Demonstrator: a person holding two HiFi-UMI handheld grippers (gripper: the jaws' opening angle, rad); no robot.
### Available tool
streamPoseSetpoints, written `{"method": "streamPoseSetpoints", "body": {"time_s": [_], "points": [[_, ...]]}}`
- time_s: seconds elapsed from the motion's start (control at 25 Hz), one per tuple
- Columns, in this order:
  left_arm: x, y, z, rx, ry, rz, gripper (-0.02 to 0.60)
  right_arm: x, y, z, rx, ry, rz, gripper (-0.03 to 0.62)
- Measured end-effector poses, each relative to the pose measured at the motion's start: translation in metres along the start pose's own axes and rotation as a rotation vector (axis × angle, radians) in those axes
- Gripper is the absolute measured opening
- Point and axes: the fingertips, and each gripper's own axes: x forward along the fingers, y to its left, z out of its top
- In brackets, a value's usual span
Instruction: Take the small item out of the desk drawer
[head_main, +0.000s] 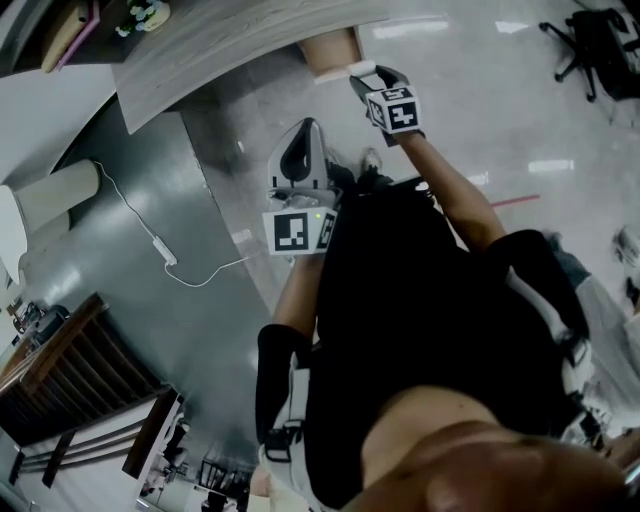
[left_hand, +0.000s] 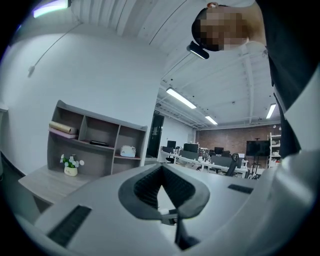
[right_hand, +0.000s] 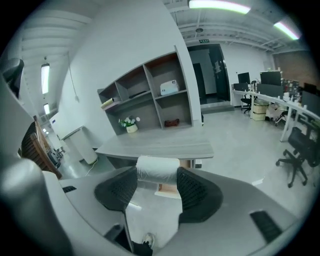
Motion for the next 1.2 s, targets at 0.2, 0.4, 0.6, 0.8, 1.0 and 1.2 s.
{"method": "streamPoseSetpoints", "body": {"time_s": [0.2, 0.4, 0.6, 0.8, 1.0, 1.2], "points": [[-0.012, 0.003, 0.004, -0.009, -0.005, -0.017, -0.002, -0.041, 0.021, 0.021, 0.0, -0.075, 0.008, 0.247], [-0.02, 0.017, 0.011, -0.034, -0.021, -0.025, -0.002, -0.073, 0.045, 0.046, -0.009, -0.151, 0.011, 0.247], [-0.031, 0.03, 0.012, -0.035, -0.025, -0.036, -0.002, -0.111, 0.073, 0.069, -0.026, -0.242, 0.011, 0.247], [-0.038, 0.041, 0.014, -0.052, -0.036, -0.038, -0.002, -0.152, 0.101, 0.085, -0.04, -0.332, 0.017, 0.247], [-0.046, 0.05, 0.0, -0.031, -0.006, -0.044, -0.002, -0.186, 0.128, 0.089, -0.066, -0.389, 0.041, 0.247], [-0.047, 0.046, 0.005, -0.052, -0.022, -0.048, -0.002, -0.201, 0.139, 0.083, -0.074, -0.399, 0.056, 0.247]]}}
